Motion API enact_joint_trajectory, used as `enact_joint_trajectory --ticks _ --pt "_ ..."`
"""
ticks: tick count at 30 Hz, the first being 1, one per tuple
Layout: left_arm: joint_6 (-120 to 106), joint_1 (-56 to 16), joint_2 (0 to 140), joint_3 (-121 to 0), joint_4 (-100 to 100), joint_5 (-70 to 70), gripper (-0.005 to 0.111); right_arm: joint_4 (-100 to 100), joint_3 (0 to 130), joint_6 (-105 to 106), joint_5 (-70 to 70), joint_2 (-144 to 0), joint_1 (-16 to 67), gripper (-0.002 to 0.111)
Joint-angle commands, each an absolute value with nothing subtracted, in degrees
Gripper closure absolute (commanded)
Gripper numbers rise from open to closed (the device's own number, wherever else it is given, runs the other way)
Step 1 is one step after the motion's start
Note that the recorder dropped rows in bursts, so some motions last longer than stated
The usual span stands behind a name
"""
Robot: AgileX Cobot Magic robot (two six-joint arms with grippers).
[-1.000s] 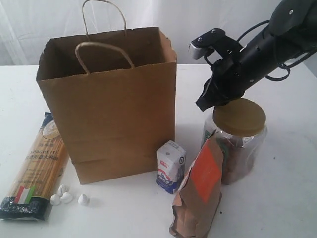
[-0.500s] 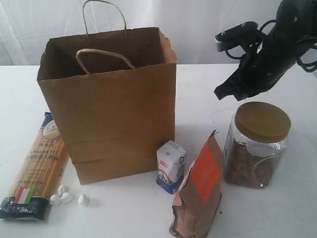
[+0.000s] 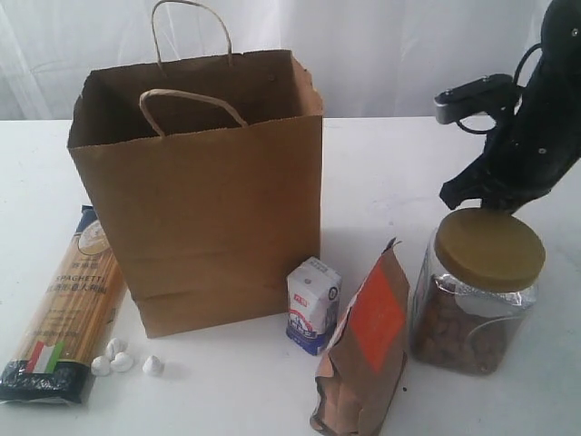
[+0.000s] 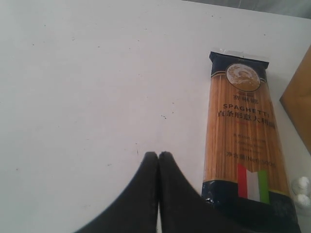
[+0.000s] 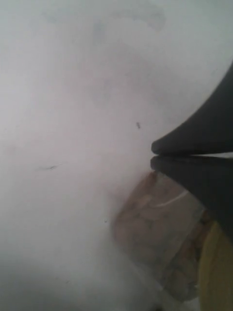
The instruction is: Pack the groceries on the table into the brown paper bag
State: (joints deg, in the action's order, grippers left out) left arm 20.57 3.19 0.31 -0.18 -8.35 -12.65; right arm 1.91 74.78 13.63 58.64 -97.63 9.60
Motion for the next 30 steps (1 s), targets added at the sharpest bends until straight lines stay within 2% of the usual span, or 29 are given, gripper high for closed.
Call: enact_joint_trajectory --ticks 1,5,7,10,15,19,24,30 --pt "20.6 3.3 0.0 0.0 -8.1 -11.7 0.107 6.1 74.7 11.6 57.0 -93.2 9.0 0.108" --pt "20.6 3.3 0.0 0.0 -8.1 -11.7 0.107 3.3 74.7 14.6 59.0 -83.5 9.0 0.108" --pt "20.6 3.3 0.0 0.0 -8.1 -11.7 0.107 -5.6 74.1 22.0 63.9 -77.7 9.1 0.108" --pt "20.6 3.3 0.0 0.0 -8.1 -11.7 0.107 -21.9 65.7 31.2 70.0 -73.6 9.6 0.108" --pt "20.6 3.3 0.0 0.0 -8.1 -11.7 0.107 -22.1 50.8 34.1 67.1 -72.1 18.1 0.108" --pt "20.6 3.3 0.0 0.0 -8.1 -11.7 0.107 -17.2 42.5 34.2 53.5 -72.1 22.8 0.108" --pt "20.6 3.3 0.0 0.0 -8.1 -11.7 0.107 -15.9 35.8 37.4 35.5 -73.7 23.9 0.108" --pt "20.6 3.3 0.0 0.0 -8.1 -11.7 0.107 -15.6 34.3 37.4 17.2 -79.6 23.9 0.108"
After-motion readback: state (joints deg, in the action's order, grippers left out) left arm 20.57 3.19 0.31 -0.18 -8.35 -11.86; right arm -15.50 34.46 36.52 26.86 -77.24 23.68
